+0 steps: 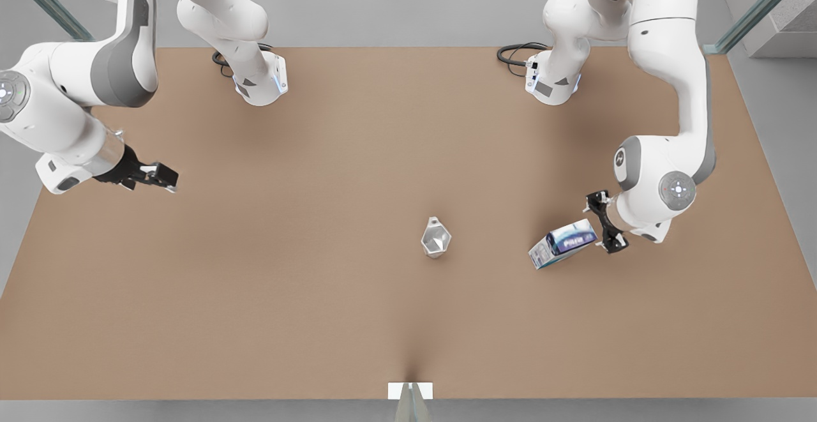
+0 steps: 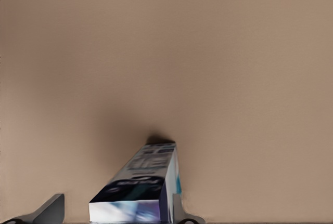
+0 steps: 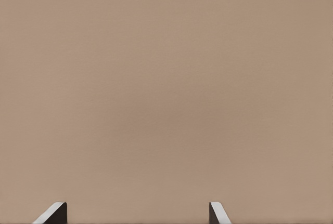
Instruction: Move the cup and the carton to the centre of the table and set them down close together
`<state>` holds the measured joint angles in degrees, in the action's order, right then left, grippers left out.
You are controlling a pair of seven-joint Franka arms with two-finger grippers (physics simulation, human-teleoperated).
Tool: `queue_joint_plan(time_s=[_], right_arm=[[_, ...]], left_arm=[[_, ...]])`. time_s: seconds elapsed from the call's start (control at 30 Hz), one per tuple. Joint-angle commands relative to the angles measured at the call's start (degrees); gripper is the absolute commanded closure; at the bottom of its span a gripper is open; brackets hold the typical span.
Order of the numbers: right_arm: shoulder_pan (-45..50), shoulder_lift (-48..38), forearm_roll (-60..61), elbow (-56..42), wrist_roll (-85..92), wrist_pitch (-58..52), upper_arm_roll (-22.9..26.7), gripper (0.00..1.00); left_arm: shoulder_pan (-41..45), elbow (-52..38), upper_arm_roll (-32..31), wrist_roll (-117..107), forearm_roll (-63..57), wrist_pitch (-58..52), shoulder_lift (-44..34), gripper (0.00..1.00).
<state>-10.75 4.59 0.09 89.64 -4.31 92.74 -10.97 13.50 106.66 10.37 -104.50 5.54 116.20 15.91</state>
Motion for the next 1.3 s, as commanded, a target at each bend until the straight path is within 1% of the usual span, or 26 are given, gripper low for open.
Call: queue_joint_plan(time_s=[0.0, 0.17, 0.2, 0.23, 0.27, 0.37, 0.47, 0.5, 0.53, 0.57, 0.6, 0.63, 0.67, 0.7, 0.73, 0.8, 0.9, 0.93, 1.03, 1.13, 1.17, 1.2, 1.23, 1.27], right_arm=[[0.38, 0.06, 0.00, 0.01, 0.00, 0.07, -0.02, 0.00], [0.73, -0.02, -1.67, 0.98, 0.00, 1.66, 0.07, 0.00], [0.73, -0.02, -1.50, 0.98, 0.09, 1.57, 0.07, 0.00], [0.73, -0.02, -1.50, 0.98, 0.09, 1.66, 0.07, 0.00], [0.73, -0.02, -1.50, 0.89, 0.18, 1.66, 0.07, 0.00], [1.17, 0.59, -1.76, 0.27, 0.18, 1.31, 0.51, 0.00], [1.96, 0.94, -1.85, -0.17, 0.18, 1.04, 1.74, 0.00], [3.45, 1.21, -1.85, -0.34, 0.18, 0.95, 3.32, 0.00], [3.63, 1.12, -1.76, -0.26, 0.18, 0.95, 3.32, 0.00], [3.54, 1.12, -1.76, -0.26, 0.18, 0.95, 3.32, 0.00], [3.36, 1.21, -1.76, -0.34, 0.26, 0.87, 3.32, 0.00], [3.45, 1.12, -1.76, -0.34, 0.18, 0.78, 3.32, 0.00], [3.45, 1.12, -1.76, -0.34, 0.09, 0.78, 3.32, 0.00], [3.54, 1.03, -1.76, -0.34, -0.09, 0.78, 3.32, 0.00], [3.54, 1.12, -1.76, -0.43, 0.00, 0.87, 3.23, 0.00], [3.54, 1.12, -1.76, -0.61, 0.00, 0.78, 3.15, 0.00], [3.63, 1.12, -1.76, -0.69, -0.18, 0.78, 2.97, 0.00], [3.54, 1.12, -1.76, -0.69, -0.18, 0.78, 2.97, 0.00], [3.63, 1.12, -1.76, -0.78, -0.26, 0.78, 2.97, 0.00], [3.63, 1.12, -1.67, -0.87, -0.35, 0.78, 2.88, 0.00], [3.63, 1.21, -1.67, -1.22, -0.44, 0.78, 2.88, 0.00], [3.72, 1.30, -1.67, -1.22, -0.35, 0.78, 2.88, 0.00], [3.72, 1.30, -1.67, -1.22, -0.35, 0.78, 2.88, 0.00], [3.72, 1.30, -1.67, -1.22, -0.35, 0.78, 2.88, 0.00]], left_arm=[[0.03, 0.13, 0.00, 0.00, 0.96, -0.01, 0.08, 0.00], [0.03, 1.80, 0.00, 0.44, 2.19, 1.13, 1.49, 0.00], [0.03, 1.88, 0.00, 0.53, 3.42, 1.40, 1.84, 0.08], [0.03, 1.88, 0.00, 0.44, 3.59, 1.31, 1.75, 0.37], [0.03, 1.80, 0.00, 0.53, 3.95, 1.22, 1.58, 0.56], [0.12, 1.71, 0.00, 0.62, 3.95, 1.05, 1.14, 0.55], [0.03, 1.27, -0.26, 0.88, 7.72, 0.61, -0.18, 0.46], [0.03, 0.92, -0.35, 1.05, 8.17, 0.52, -0.18, 0.46], [0.03, 0.92, -0.35, 2.20, 8.08, 0.61, -0.09, 0.46], [-0.14, 0.30, -0.26, 3.51, 7.55, -0.09, -0.36, 0.43], [-0.32, 0.13, -0.17, 10.97, 6.94, -3.08, -2.02, 0.43], [1.08, 0.04, -0.53, 15.73, 3.69, -6.59, -3.52, 0.43], [5.74, 0.04, -2.19, 17.23, 3.42, -8.71, -4.14, 0.43], [7.59, 0.04, -4.30, 17.49, 2.81, -9.67, -4.40, 0.43], [7.68, -2.42, -5.36, 19.77, 0.52, -10.99, -4.22, 0.43], [7.76, -1.46, -5.45, 23.55, 0.61, -11.08, -5.72, 0.43], [17.87, 0.13, -5.62, 22.59, 3.07, -10.99, -6.07, 0.43], [19.54, 0.57, -5.71, 23.12, 3.68, -10.91, -5.89, 0.43], [22.09, 3.03, -5.71, 23.47, 6.85, -8.45, -5.54, 0.43], [22.71, 4.17, -5.71, 23.55, 9.40, -7.83, -5.10, 0.43], [22.79, 4.17, -5.71, 23.47, 9.40, -7.74, -4.31, 0.40], [22.88, 4.17, -5.71, 23.47, 9.40, -7.66, -3.79, 0.40], [22.88, 4.17, -5.71, 23.47, 9.48, -6.51, -2.99, 0.35], [22.88, 4.17, -5.71, 23.47, 9.40, -6.51, -2.91, 0.19]])
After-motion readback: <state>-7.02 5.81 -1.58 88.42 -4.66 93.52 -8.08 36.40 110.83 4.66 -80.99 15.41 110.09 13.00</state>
